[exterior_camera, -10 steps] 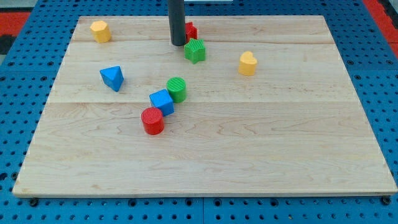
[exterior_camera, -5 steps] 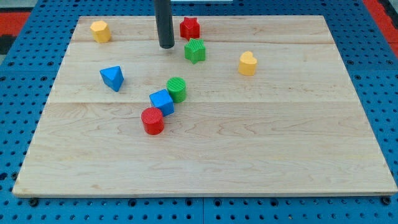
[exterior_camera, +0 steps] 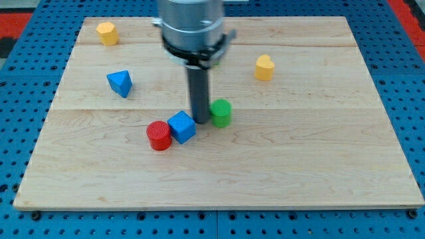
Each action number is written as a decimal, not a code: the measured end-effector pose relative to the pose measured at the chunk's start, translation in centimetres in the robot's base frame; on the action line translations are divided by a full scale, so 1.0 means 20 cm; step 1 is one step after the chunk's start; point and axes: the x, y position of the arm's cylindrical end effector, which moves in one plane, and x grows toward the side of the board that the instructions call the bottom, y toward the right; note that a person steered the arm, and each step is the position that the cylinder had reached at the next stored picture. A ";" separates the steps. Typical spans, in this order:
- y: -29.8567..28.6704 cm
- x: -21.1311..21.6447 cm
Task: Move the green circle diagonally to the top right of the heart
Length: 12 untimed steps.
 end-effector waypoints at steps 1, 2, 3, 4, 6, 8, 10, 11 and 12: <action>0.42 0.02; 0.68 -0.29; 0.87 -0.58; 0.81 -0.93; 0.66 -1.03; 0.46 -1.14; 0.24 -1.06; 0.27 -1.18; 0.27 -1.30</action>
